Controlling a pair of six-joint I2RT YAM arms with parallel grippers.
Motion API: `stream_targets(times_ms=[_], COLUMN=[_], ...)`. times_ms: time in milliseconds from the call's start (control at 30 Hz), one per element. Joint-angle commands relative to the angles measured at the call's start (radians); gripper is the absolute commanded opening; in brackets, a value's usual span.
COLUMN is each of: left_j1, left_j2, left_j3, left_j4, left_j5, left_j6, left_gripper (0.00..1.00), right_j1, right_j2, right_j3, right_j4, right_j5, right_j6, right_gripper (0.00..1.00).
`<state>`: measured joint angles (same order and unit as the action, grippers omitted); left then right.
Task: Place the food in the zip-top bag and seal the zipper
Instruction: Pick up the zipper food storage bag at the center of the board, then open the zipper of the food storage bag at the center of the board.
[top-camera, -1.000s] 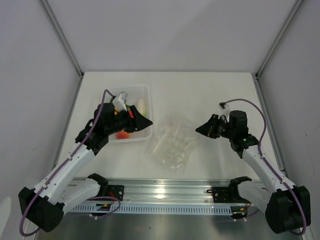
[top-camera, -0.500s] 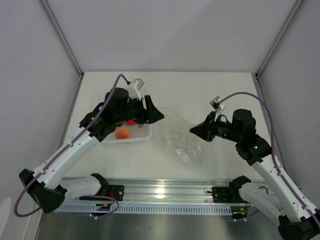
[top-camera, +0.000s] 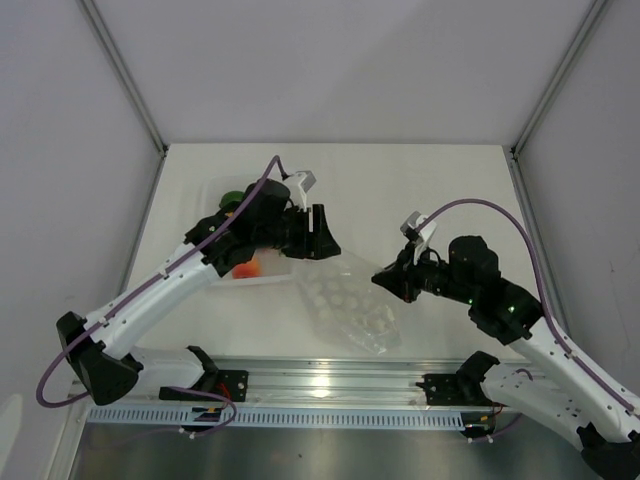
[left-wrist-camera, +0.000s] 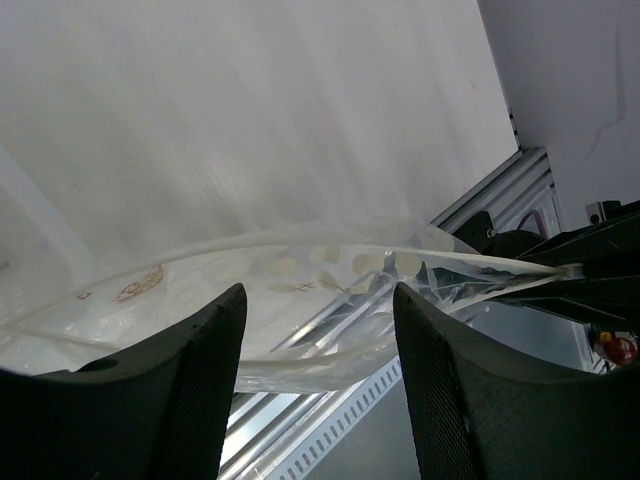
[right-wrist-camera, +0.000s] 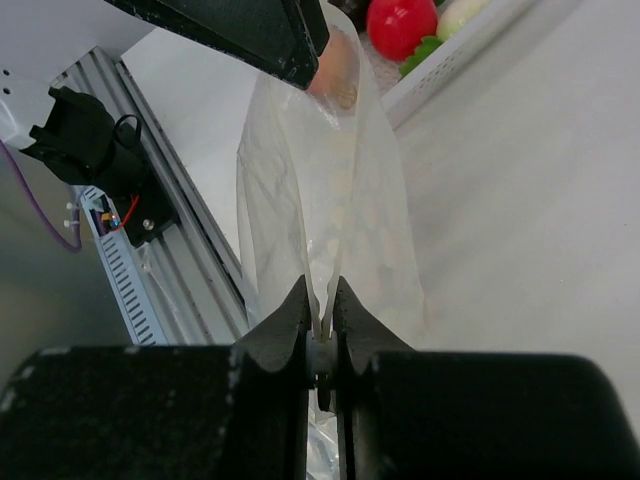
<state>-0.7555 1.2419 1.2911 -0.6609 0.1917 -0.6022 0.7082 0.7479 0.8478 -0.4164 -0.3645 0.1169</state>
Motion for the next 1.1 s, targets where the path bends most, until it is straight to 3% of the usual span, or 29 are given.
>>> stream_targets(times_ms=[0, 267, 367, 467, 533, 567, 833, 967, 1067], left_j1=[-0.024, -0.059, -0.065, -0.071, -0.076, -0.08, -0.125, -0.145, -0.145], left_j2=[0.013, 0.011, 0.001, -0.004, -0.007, -0.01, -0.122, -0.218, -0.324], left_j3=[0.016, -0.004, -0.024, -0.045, -0.061, -0.073, -0.163, -0.197, -0.243], left_j4=[-0.009, -0.008, 0.003, 0.026, 0.044, 0.05, 0.185, 0.227, 0.257], left_j5=[-0.008, 0.0, 0.002, 0.023, 0.029, 0.023, -0.049, -0.162, -0.222], left_j6=[-0.01, 0.002, 0.016, 0.03, 0.041, 0.044, 0.133, 0.188, 0.238], left_gripper=[0.62, 0.44, 0.42, 0.28, 0.03, 0.0, 0.01, 0.02, 0.19], right_j1=[0.039, 0.074, 0.077, 0.08, 0.082, 0.08, 0.082, 0.082, 0.083], right_j2=[-0.012, -0.036, -0.038, -0.032, -0.027, -0.027, -0.009, 0.001, -0.008], right_j3=[0.04, 0.05, 0.05, 0.046, 0.046, 0.046, 0.054, 0.065, 0.059], right_j4=[-0.005, -0.035, -0.033, -0.033, -0.033, -0.033, -0.033, -0.032, -0.024], right_j5=[0.104, 0.208, 0.205, 0.19, 0.174, 0.168, 0.102, -0.005, -0.082], right_j6=[-0.026, -0.037, -0.036, -0.033, -0.031, -0.03, -0.036, -0.065, -0.071], right_gripper=[0.0, 0.0, 0.0, 0.0, 0.0, 0.0, 0.0, 0.0, 0.0])
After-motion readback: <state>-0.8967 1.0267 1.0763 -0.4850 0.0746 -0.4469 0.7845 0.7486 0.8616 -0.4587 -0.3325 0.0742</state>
